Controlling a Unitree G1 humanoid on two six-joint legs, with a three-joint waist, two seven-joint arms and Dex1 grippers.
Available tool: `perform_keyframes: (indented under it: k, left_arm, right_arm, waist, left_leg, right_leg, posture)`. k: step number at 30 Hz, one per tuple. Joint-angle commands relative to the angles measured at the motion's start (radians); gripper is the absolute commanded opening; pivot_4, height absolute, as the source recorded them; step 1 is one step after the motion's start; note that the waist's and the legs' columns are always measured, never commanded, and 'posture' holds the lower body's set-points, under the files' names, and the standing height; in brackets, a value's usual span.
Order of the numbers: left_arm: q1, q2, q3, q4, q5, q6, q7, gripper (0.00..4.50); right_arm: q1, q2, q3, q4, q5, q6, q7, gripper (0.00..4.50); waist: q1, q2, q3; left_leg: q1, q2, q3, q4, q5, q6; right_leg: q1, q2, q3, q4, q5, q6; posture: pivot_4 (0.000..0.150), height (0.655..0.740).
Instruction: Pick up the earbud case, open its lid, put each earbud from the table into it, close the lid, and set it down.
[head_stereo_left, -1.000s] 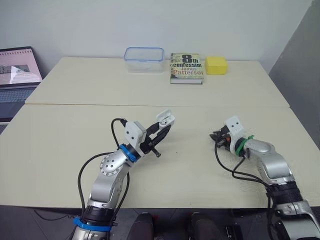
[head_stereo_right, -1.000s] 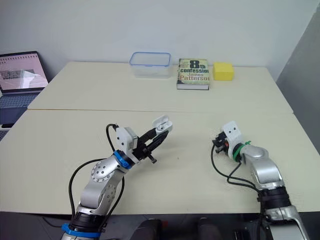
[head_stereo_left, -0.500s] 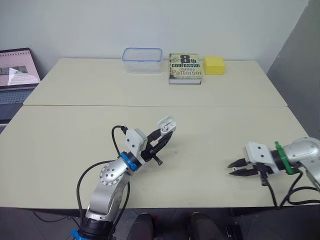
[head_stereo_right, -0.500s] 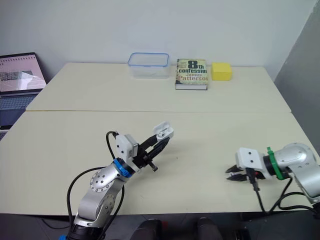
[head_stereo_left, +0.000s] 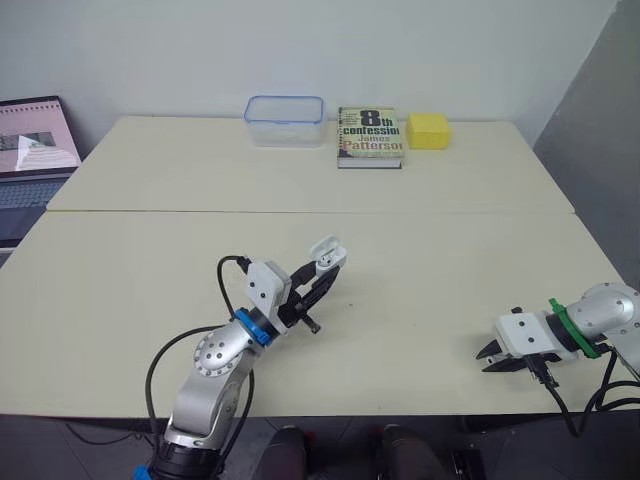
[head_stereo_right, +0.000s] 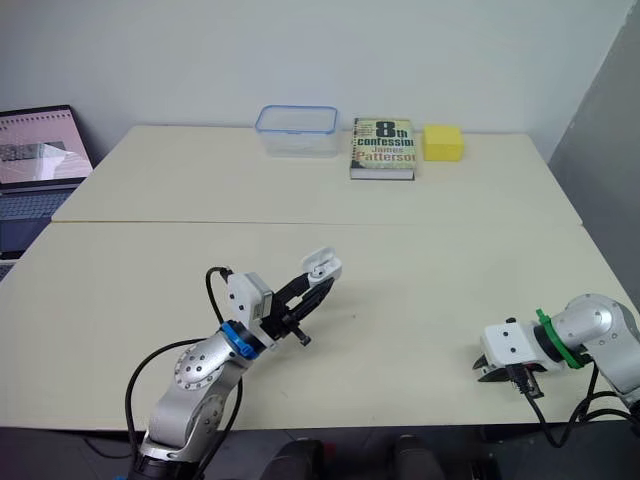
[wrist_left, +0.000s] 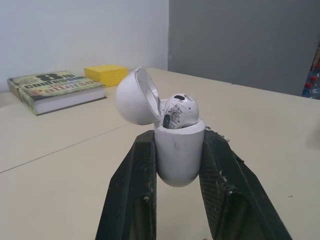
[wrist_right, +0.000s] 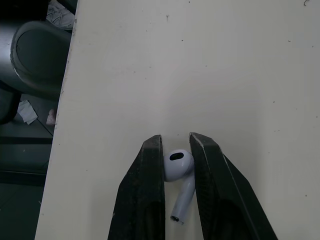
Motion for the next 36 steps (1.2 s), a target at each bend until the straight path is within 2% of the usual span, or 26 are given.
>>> perform_keyframes:
  k: [1,8,12,15,17,18,25,31,36]
  left_arm:
    - [-0.019,0.003,0.012,-0.038,-0.011,-0.008,-0.004,0.79]
    - [-0.02,0.001,0.007,-0.039,-0.011,-0.006,-0.003,0.79]
    - [-0.021,0.0,0.006,-0.034,-0.012,-0.006,-0.006,0.79]
    - [-0.027,-0.004,0.003,-0.026,-0.011,-0.008,-0.006,0.79]
    - [-0.03,-0.006,0.001,-0.018,-0.011,-0.011,-0.008,0.79]
    - [-0.031,-0.007,-0.002,-0.013,-0.009,-0.011,-0.01,0.79]
    - [-0.036,-0.019,-0.014,-0.001,-0.003,-0.011,-0.011,0.79]
    - [-0.026,-0.021,-0.02,-0.003,0.001,-0.009,-0.011,0.79]
    - [-0.019,-0.018,-0.018,-0.007,0.002,-0.007,-0.011,0.79]
  right_arm:
    - [-0.01,0.023,0.012,0.004,-0.001,0.035,-0.002,0.76]
    - [-0.015,0.036,0.0,0.029,-0.019,-0.032,-0.023,3.22]
    - [-0.008,0.029,-0.051,-0.036,0.043,-0.036,-0.03,3.24]
    - [0.022,-0.012,-0.113,-0.148,0.104,0.036,-0.028,3.24]
    - [0.058,-0.051,-0.162,-0.247,0.13,0.16,-0.054,3.24]
    - [0.071,-0.07,-0.173,-0.295,0.094,0.246,-0.094,3.24]
    - [0.172,-0.219,-0.179,-0.514,0.036,0.626,-0.155,3.24]
    - [0.146,-0.169,-0.088,-0.543,-0.019,0.758,-0.259,3.24]
    - [0.118,-0.129,-0.011,-0.513,-0.068,0.781,-0.311,3.24]
  waist:
    - [0.0,0.0,0.0]
    - [0.001,-0.001,0.0]
    - [0.002,0.0,0.0]
    - [0.001,0.0,0.0]
    - [0.003,0.001,0.0]
    - [0.004,0.001,0.0]
    - [0.01,0.001,0.0]
    - [0.007,0.001,0.0]
    - [0.006,0.001,0.0]
  left_leg:
    - [0.0,0.0,0.0,0.0,0.0,0.0]
    - [0.001,0.0,0.0,0.0,0.0,0.0]
    - [0.0,0.0,0.0,0.0,0.0,0.0]
    - [0.0,0.0,0.0,0.0,0.0,0.0]
    - [0.0,0.0,0.0,0.0,0.0,0.0]
    - [0.0,0.0,0.0,0.0,0.0,0.0]
    - [-0.001,0.0,0.0,0.0,0.0,0.0]
    - [-0.001,0.0,0.0,0.0,0.0,0.0]
    - [-0.002,-0.001,0.0,0.0,0.0,0.0]
  right_leg:
    - [0.0,0.0,0.0,0.0,0.0,0.0]
    - [0.0,0.0,0.0,0.0,0.0,0.0]
    - [0.0,0.0,0.0,0.0,0.0,0.0]
    - [0.0,0.0,0.0,0.001,0.0,0.0]
    - [-0.001,0.0,0.0,0.001,0.0,0.0]
    - [-0.001,0.0,0.0,0.001,0.0,0.0]
    - [-0.001,-0.001,0.0,0.0,0.0,0.0]
    - [-0.001,-0.001,0.0,0.0,0.0,0.0]
    - [-0.002,-0.001,0.0,0.0,0.0,0.0]
  posture:
    - [0.15,0.74]
    - [0.15,0.74]
    - [0.15,0.74]
    - [0.15,0.74]
    - [0.15,0.74]
    - [0.15,0.74]
    - [0.15,0.74]
    - [0.15,0.74]
    - [0.15,0.74]
